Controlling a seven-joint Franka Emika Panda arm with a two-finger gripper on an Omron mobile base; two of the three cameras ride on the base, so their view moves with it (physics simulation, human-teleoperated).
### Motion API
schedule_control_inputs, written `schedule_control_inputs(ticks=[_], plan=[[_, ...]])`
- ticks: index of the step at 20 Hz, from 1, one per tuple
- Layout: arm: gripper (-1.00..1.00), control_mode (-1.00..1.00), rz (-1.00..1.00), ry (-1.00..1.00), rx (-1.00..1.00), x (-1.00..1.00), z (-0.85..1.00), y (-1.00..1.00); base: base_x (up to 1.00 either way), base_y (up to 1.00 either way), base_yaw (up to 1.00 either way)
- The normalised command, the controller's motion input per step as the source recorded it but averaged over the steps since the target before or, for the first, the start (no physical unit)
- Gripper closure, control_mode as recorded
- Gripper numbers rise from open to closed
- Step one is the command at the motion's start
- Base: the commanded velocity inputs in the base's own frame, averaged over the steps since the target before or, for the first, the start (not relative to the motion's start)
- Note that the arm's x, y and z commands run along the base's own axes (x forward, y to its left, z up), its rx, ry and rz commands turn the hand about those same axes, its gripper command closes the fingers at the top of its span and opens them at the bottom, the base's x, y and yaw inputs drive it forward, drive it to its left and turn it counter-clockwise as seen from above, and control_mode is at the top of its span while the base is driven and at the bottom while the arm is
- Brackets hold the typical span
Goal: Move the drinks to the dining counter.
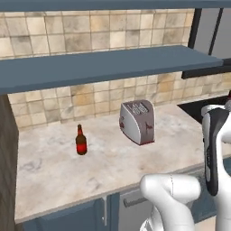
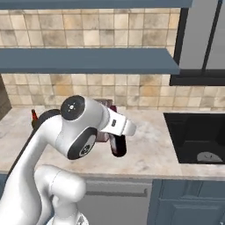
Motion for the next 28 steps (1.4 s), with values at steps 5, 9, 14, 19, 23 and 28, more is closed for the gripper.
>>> schedule_control_inputs(ticks=[5,9,14,19,23,28], plan=[[1.00,1.00,0.00,0.00,0.00,0.00,0.00,0.00,-0.06,-0.37,-0.85],[1.00,1.00,0.00,0.00,0.00,0.00,0.00,0.00,0.00,0.00,-1.00],[1.00,1.00,0.00,0.00,0.00,0.00,0.00,0.00,0.00,0.00,-1.00],[1.00,1.00,0.00,0.00,0.00,0.00,0.00,0.00,0.00,0.00,-1.00],[1.00,1.00,0.00,0.00,0.00,0.00,0.00,0.00,0.00,0.00,-1.00],[1.00,1.00,0.00,0.00,0.00,0.00,0.00,0.00,0.00,-0.24,-0.95]])
